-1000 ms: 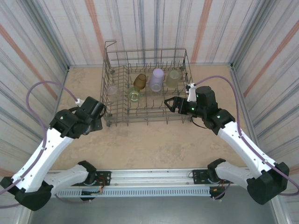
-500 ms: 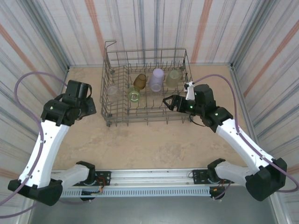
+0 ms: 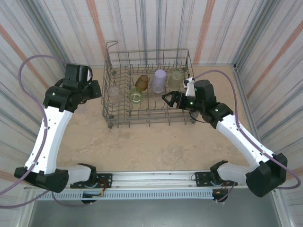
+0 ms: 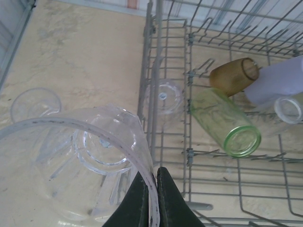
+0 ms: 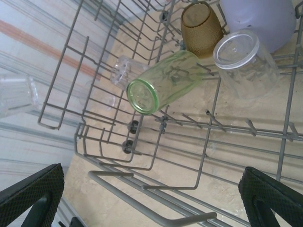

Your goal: Load the cups into the dish rack

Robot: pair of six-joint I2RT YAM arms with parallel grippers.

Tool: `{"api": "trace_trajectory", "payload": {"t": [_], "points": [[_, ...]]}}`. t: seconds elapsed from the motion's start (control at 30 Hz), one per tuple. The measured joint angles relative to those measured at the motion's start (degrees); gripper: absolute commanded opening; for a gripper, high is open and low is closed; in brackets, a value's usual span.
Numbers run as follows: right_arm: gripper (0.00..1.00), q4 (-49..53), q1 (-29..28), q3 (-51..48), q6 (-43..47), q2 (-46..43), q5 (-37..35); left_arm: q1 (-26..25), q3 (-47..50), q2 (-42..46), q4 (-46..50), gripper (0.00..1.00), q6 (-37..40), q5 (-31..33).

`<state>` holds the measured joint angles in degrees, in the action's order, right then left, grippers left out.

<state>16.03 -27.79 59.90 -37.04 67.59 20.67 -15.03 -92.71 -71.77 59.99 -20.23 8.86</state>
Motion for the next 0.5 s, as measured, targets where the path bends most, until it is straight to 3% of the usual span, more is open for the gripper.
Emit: {"api": "trace_trajectory", "payload": {"t": [0.5], "points": [[0.99, -5.8, 0.0, 2.8, -2.0, 4.6, 4.7, 1.8, -0.7, -2.8, -11.1, 0.00, 1.4, -11.5]]}}
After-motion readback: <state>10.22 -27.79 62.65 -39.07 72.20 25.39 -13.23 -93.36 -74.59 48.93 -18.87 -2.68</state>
